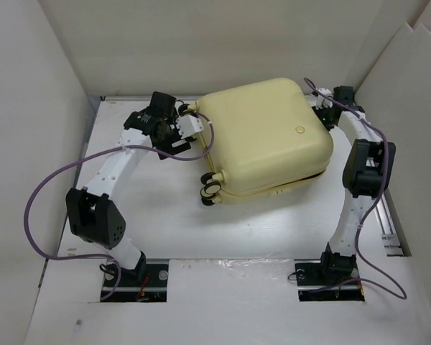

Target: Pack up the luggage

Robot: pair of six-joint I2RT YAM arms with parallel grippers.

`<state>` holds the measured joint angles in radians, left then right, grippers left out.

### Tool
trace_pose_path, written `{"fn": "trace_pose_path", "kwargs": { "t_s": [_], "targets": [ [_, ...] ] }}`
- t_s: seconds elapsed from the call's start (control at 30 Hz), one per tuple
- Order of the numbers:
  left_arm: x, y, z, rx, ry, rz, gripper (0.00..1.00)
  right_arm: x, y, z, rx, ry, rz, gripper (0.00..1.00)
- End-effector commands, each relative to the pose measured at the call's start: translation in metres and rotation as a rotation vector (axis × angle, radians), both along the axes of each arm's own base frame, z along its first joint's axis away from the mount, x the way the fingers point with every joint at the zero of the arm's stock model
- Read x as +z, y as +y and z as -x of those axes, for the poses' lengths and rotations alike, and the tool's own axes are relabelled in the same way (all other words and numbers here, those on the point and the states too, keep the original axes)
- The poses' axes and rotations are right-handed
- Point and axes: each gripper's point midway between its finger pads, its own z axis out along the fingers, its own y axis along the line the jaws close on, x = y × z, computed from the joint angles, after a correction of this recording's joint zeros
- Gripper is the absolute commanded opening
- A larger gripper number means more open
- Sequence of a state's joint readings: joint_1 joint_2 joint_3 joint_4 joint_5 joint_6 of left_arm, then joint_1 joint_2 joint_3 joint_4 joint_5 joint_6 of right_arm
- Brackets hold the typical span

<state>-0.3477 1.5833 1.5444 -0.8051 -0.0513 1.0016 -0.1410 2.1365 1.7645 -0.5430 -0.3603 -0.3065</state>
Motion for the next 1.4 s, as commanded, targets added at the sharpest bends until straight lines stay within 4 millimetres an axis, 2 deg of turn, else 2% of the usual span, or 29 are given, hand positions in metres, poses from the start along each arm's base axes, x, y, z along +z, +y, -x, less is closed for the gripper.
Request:
{"fn": "trace_pose_path", "kwargs": {
  "t_s": [0.0,0.07,0.1,0.13,0.23,0.27,0.33,0.43,0.47,0.53,0.57,0.6,0.63,0.67,0.7,0.73,0.8,0.83,0.9,0.93,0.97,1.0,1.03,1.07,1.13,1.2,1.23,1.3,1.37],
  "targets": [
    [-0.001,-0.018,-0.023,0.06,-0.04,0.115,0.87,0.074,0.068,-0.042,0.325,-0.287,0.163,0.0],
    [-0.005,-0.022,-0.037,0.098,-0.027,0.151,1.0,0.077,0.072,-0.046,0.349,-0.304,0.179,0.0],
    [0.005,-0.024,-0.051,0.124,-0.054,0.177,1.0,0.076,0.072,-0.046,0.349,-0.304,0.179,0.0],
    [-0.011,-0.026,-0.061,0.159,-0.023,0.173,1.0,0.077,0.072,-0.047,0.355,-0.307,0.185,0.0],
    [-0.01,-0.026,-0.095,0.267,-0.061,0.245,1.0,0.071,0.072,-0.051,0.355,-0.304,0.185,0.0],
    [-0.008,-0.024,-0.106,0.286,-0.086,0.264,1.0,0.077,0.074,-0.052,0.362,-0.32,0.178,0.0],
    [-0.007,-0.027,-0.116,0.283,-0.108,0.275,1.0,0.07,0.074,-0.05,0.364,-0.297,0.174,0.0],
    [-0.021,-0.024,-0.13,0.295,-0.127,0.242,1.0,0.061,0.076,-0.046,0.372,-0.276,0.163,0.0],
    [-0.036,-0.017,-0.134,0.306,-0.105,0.217,1.0,0.061,0.078,-0.045,0.372,-0.275,0.149,0.0],
    [-0.046,-0.011,-0.137,0.322,-0.086,0.205,0.97,0.061,0.068,-0.045,0.351,-0.272,0.134,0.0],
    [-0.051,-0.014,-0.136,0.301,-0.061,0.205,0.9,0.062,0.069,-0.045,0.356,-0.273,0.127,0.0],
    [-0.049,-0.02,-0.136,0.284,-0.044,0.225,0.78,0.062,0.064,-0.045,0.338,-0.269,0.121,0.05],
    [-0.054,-0.022,-0.128,0.258,-0.003,0.223,0.59,0.068,0.058,-0.045,0.313,-0.272,0.111,0.13],
    [-0.053,-0.031,-0.126,0.229,0.017,0.262,0.25,0.073,0.059,-0.047,0.302,-0.28,0.103,0.24],
    [-0.047,-0.034,-0.123,0.208,0.019,0.272,0.0,0.073,0.052,-0.047,0.285,-0.277,0.09,0.48],
    [-0.043,-0.036,-0.122,0.2,0.014,0.283,0.0,0.083,0.042,-0.046,0.24,-0.276,0.07,0.61],
    [-0.045,-0.037,-0.113,0.201,0.041,0.298,0.0,0.1,0.021,-0.044,0.146,-0.283,0.056,0.68],
    [-0.035,-0.037,-0.112,0.198,0.023,0.305,0.0,0.107,-0.005,-0.044,0.063,-0.298,0.046,0.7],
    [-0.03,-0.036,-0.106,0.207,0.026,0.311,0.0,0.118,-0.033,-0.026,-0.113,-0.285,-0.04,0.71],
    [-0.026,-0.033,-0.096,0.209,0.036,0.307,0.0,0.121,-0.054,-0.021,-0.211,-0.293,-0.049,0.71],
    [-0.023,-0.031,-0.091,0.209,0.037,0.306,0.0,0.122,-0.086,-0.007,-0.323,-0.283,-0.074,0.72],
    [-0.019,-0.031,-0.086,0.216,0.033,0.314,0.0,0.112,-0.091,0.018,-0.433,-0.228,-0.152,0.72],
    [-0.024,-0.028,-0.077,0.219,0.051,0.307,0.0,0.106,-0.101,0.032,-0.506,-0.202,-0.168,0.72],
    [-0.013,-0.026,-0.069,0.216,0.033,0.314,0.0,0.099,-0.111,0.046,-0.563,-0.185,-0.184,0.72],
    [-0.011,-0.017,-0.065,0.238,-0.007,0.291,0.0,0.08,-0.102,0.08,-0.632,-0.129,-0.199,0.72],
    [-0.021,-0.015,-0.051,0.218,0.006,0.264,0.0,0.064,-0.104,0.106,-0.719,-0.077,-0.144,0.7],
    [-0.028,-0.013,-0.048,0.226,0.019,0.249,0.0,0.054,-0.105,0.128,-0.794,-0.04,-0.128,0.7],
    [-0.035,-0.013,-0.037,0.222,0.054,0.235,0.0,0.044,-0.113,0.15,-0.896,-0.037,-0.089,0.69],
    [-0.045,-0.012,-0.024,0.231,0.113,0.228,0.0,0.026,-0.102,0.17,-0.913,-0.028,-0.12,0.67]
  ]
}}
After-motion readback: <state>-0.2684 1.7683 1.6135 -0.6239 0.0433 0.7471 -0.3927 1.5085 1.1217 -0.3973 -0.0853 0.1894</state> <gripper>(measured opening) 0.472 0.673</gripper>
